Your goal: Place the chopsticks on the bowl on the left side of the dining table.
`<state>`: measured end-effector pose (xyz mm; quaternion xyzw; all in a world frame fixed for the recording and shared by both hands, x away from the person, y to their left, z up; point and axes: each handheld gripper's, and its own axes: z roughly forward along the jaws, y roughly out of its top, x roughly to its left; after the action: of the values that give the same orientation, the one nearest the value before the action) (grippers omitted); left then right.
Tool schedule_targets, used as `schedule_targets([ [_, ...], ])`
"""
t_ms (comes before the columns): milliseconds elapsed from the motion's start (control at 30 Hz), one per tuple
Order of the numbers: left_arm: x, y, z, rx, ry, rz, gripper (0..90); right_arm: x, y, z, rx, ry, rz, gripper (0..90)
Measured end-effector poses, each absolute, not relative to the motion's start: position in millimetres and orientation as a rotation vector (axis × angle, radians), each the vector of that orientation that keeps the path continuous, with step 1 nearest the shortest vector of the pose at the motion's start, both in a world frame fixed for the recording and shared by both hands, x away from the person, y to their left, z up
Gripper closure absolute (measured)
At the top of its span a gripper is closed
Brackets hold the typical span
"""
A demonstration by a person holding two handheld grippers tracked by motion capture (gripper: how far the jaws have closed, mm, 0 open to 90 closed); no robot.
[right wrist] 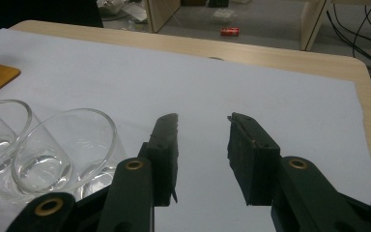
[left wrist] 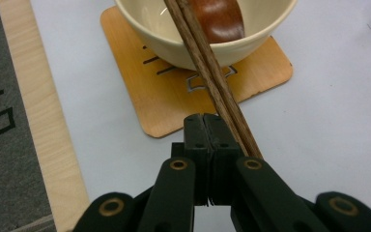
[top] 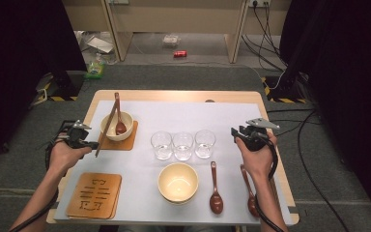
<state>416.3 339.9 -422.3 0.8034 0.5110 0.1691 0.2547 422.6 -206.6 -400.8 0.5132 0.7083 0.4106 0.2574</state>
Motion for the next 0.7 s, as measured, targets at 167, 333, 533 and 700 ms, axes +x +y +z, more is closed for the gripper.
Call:
schedule_targets([
  [167,415,334,-422,2.216,1.367,0.453,89.0,423,-207,-401,1.392,1.92,1.115,63.6],
  [333,413,324,-420,2.238,1.324,0.438,89.0,422,-207,-400,1.394,1.919,1.114,63.6],
  [533,413,306,-417,2.266,1.271,0.42,88.9,422,-205,-400,1.385,1.922,1.114,63.6],
  [700,415,292,-416,2.271,1.242,0.406,89.0,420,-206,-398,1.385,1.914,1.119,63.6],
])
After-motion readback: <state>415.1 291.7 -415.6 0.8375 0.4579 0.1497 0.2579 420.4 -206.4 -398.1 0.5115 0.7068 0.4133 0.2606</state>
